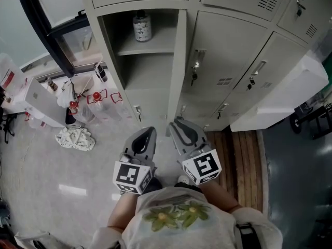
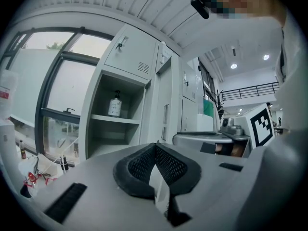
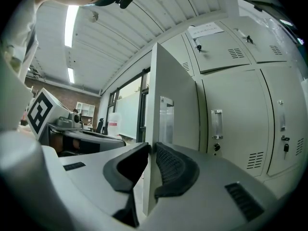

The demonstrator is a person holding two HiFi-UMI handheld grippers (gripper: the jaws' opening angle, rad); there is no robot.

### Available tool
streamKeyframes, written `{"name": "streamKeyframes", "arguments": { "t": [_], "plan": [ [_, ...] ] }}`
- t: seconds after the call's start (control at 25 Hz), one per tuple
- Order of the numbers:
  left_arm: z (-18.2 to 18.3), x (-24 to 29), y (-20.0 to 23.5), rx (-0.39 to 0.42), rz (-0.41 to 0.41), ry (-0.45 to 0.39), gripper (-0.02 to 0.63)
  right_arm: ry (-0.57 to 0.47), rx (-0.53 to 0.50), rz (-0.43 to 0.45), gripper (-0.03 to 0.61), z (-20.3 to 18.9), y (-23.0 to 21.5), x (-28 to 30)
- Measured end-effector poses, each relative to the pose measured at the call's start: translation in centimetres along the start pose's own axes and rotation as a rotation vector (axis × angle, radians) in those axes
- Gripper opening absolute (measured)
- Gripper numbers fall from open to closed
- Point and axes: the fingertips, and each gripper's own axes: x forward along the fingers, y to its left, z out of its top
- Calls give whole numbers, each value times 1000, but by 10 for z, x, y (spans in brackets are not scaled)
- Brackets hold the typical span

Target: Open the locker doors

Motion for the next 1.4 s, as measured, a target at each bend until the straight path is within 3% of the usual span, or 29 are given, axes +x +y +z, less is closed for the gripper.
{"name": "streamKeyframes", "arguments": {
  "t": [0.8, 0.96, 1.12, 1.4],
  "plan": [
    [6, 22, -11, 16, -11, 0, 28, -38, 57, 28, 67, -8, -10, -22],
    [5, 26, -8, 21, -9, -1, 28, -67, 93, 84, 44, -8, -6, -25],
    [6, 28, -6, 24, -9, -3, 28, -36, 119, 126, 29, -17, 0, -26],
    [5, 34, -4, 73, -6, 10, 28, -12, 114, 97, 29, -22, -12, -28]
  ]
}}
